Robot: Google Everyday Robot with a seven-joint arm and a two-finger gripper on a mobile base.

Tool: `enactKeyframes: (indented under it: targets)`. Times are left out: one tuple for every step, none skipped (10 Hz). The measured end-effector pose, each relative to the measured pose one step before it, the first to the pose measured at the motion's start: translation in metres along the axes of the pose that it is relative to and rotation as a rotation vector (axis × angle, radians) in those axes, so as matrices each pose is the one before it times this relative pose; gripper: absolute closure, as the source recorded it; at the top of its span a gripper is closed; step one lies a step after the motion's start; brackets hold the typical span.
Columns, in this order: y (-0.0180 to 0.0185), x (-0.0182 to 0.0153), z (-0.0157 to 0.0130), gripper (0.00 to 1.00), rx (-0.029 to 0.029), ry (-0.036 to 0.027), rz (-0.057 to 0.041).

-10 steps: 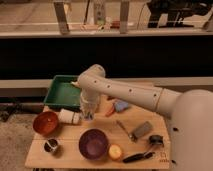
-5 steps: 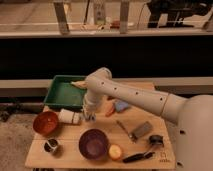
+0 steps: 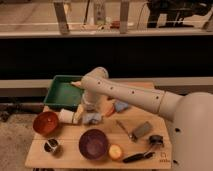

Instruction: Place towel in table surface

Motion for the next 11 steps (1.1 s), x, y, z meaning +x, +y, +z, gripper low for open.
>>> enactKeyframes:
  targets:
    - [0.00193,-0.00063,-0.00102,0.2,-0.00368,-0.00302,0.0088]
    - [-0.00015,0.00017,-0.00049,0.2,-0.00302,-0.00311,0.00509]
    - [0.00087,-0.00014,-0.0008,0.2,-0.00332,-0.00272,0.00561]
    - [0.00067,-0.00046,0.00006,0.2,-0.00067,-0.00115,0.00091]
    - [0.00005,-0.00007,0.0,0.2,0.00015,-0.00005,0.0002]
    - [-0.00016,0.00008,0.00008,0.2,0.00003,0.0,-0.00028]
    - [-0.00034,0.00013,-0.00004,0.2,0.00009,0.00005,-0.00056]
    - [-0.00005,0.0,0.00008,0.2,-0.00005,-0.00011,-0.00013]
    - [0.00007,0.00001,-0.00004,0.2,0.00001,0.00013,0.00011]
    - [-0.00001,0.00001,0.00002,0.2,0.00001,0.00005,-0.00002]
    - [0.00004,-0.00001,0.0,0.2,0.00006,0.00003,0.00011]
